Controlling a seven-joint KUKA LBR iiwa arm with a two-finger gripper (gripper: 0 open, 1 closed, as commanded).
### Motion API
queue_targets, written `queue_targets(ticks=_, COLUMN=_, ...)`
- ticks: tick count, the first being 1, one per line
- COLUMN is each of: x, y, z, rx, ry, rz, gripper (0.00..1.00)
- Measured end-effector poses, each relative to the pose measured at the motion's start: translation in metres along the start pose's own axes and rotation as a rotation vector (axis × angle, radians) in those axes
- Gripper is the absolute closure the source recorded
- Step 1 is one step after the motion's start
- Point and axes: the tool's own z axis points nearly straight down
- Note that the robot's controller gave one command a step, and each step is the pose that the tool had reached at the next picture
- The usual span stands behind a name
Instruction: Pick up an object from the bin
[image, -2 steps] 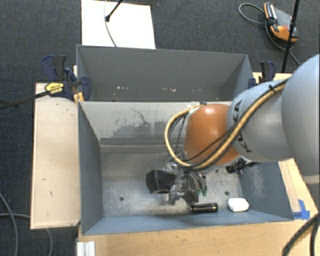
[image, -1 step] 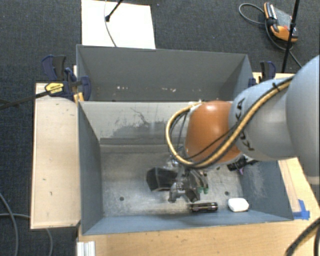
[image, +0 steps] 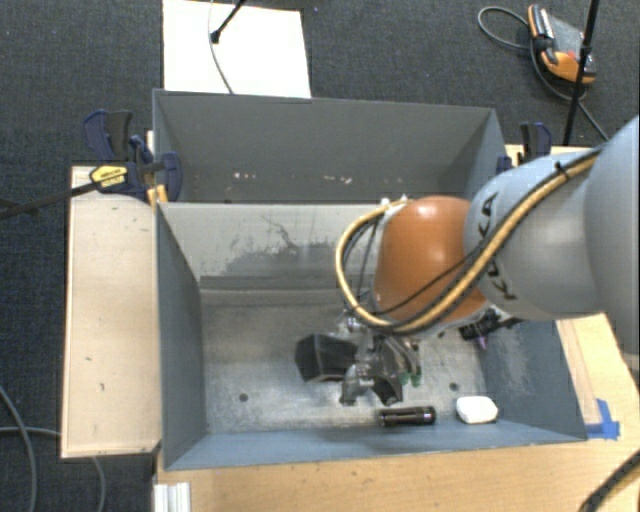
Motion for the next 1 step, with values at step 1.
queue_targets(ticks=1, x=-0.0001, y=0.0000, z=-0.0199, rx=0.000, ry=-0.002, rz=0.000, gripper=1.00)
